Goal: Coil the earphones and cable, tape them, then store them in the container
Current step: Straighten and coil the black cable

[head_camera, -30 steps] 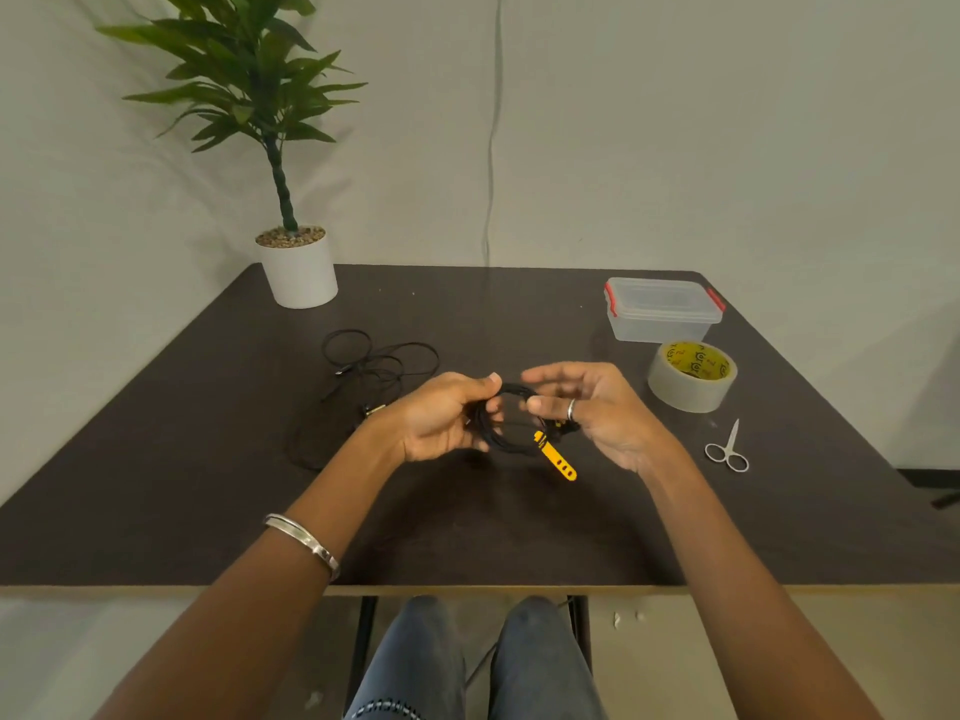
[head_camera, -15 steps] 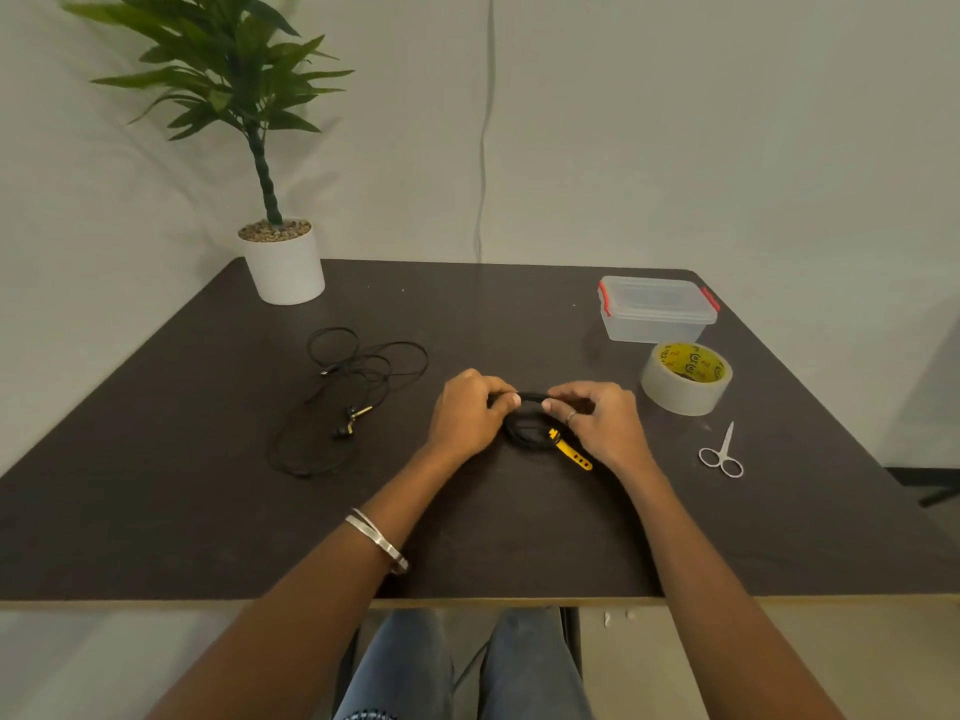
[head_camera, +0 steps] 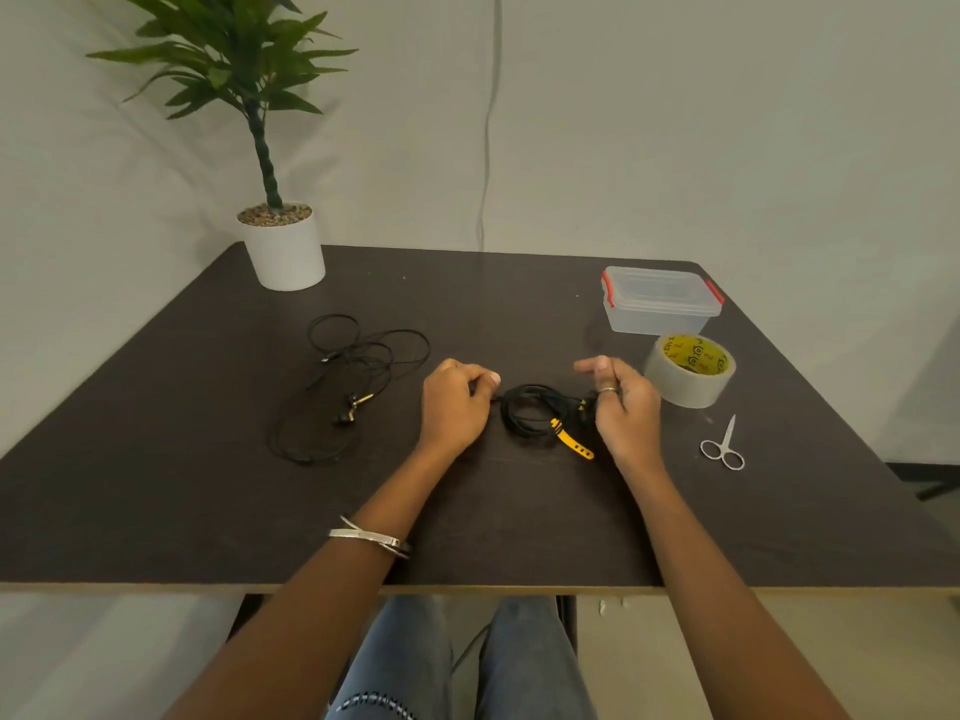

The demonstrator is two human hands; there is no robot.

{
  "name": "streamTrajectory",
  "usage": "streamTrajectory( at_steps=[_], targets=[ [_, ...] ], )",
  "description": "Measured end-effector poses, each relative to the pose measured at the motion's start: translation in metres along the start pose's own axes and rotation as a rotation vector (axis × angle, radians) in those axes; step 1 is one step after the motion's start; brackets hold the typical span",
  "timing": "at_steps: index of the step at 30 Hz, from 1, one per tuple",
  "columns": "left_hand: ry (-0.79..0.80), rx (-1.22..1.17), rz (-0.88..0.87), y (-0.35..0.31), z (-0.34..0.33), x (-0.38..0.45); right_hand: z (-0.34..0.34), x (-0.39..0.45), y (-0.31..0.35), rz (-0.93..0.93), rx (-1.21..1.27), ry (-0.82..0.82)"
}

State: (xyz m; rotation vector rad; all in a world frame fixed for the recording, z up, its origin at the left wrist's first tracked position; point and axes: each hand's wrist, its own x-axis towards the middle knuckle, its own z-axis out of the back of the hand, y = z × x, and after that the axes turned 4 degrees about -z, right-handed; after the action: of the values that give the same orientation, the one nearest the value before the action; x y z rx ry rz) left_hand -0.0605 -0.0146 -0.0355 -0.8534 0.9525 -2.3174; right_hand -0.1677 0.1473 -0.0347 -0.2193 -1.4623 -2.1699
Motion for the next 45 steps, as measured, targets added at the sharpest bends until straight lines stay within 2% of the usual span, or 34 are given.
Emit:
streamTrajectory(
  at_steps=[2, 5, 7, 9, 11, 13, 15, 18, 21, 23, 27, 30, 33, 37, 39, 41, 43, 45],
  targets=[
    [-0.041, -0.094, 0.081, -0.001, 0.006, -0.001, 0.001, -0.002, 0.004, 0.056, 0.041, -0.09],
    [-0.125, -0.378, 0.237, -0.002, 0.026, -0.005, -0.002, -0.009, 0.021, 0.134, 0.129, -0.223],
    [-0.208, -0.47, 0.248, 0.0, 0.048, -0.007, -0.009, -0.017, 0.037, 0.19, 0.186, -0.242],
    [-0.297, -0.475, 0.235, 0.005, 0.076, -0.006, -0.024, -0.025, 0.055, 0.237, 0.222, -0.14],
    [-0.369, -0.402, 0.224, 0.012, 0.102, -0.003, -0.045, -0.031, 0.074, 0.252, 0.225, 0.034],
    [-0.429, -0.305, 0.234, 0.024, 0.127, -0.002, -0.072, -0.036, 0.095, 0.219, 0.201, 0.286],
    [-0.449, -0.197, 0.272, 0.036, 0.144, -0.002, -0.096, -0.039, 0.109, 0.171, 0.072, 0.53],
    [-0.379, -0.076, 0.351, 0.053, 0.16, -0.01, -0.122, -0.04, 0.12, 0.25, -0.2, 0.76],
    [-0.23, 0.008, 0.331, 0.064, 0.17, -0.021, -0.141, -0.042, 0.125, 0.421, -0.409, 0.866],
    [-0.137, 0.08, 0.269, 0.064, 0.172, -0.026, -0.148, -0.044, 0.125, 0.504, -0.525, 0.82],
    [0.013, 0.092, 0.179, 0.059, 0.17, -0.03, -0.151, -0.044, 0.117, 0.594, -0.578, 0.672],
    [0.211, 0.203, 0.178, 0.061, 0.165, -0.029, -0.147, -0.044, 0.111, 0.508, -0.517, 0.642],
    [0.356, 0.45, 0.128, 0.058, 0.165, -0.031, -0.142, -0.04, 0.113, 0.275, -0.308, 0.607],
    [0.334, 0.427, 0.001, 0.058, 0.168, -0.029, -0.13, -0.029, 0.122, 0.03, -0.01, 0.498],
    [0.241, 0.164, -0.022, 0.059, 0.171, -0.026, -0.123, -0.023, 0.13, -0.004, -0.031, 0.53],
    [0.138, -0.119, -0.017, 0.05, 0.176, -0.02, -0.113, -0.015, 0.135, -0.043, -0.104, 0.686],
    [0.115, -0.172, -0.044, 0.038, 0.183, -0.01, -0.099, -0.006, 0.141, -0.03, -0.147, 0.902],
    [0.175, -0.141, -0.101, 0.023, 0.188, 0.001, -0.086, -0.002, 0.154, 0.047, 0.0, 0.99]
  ],
)
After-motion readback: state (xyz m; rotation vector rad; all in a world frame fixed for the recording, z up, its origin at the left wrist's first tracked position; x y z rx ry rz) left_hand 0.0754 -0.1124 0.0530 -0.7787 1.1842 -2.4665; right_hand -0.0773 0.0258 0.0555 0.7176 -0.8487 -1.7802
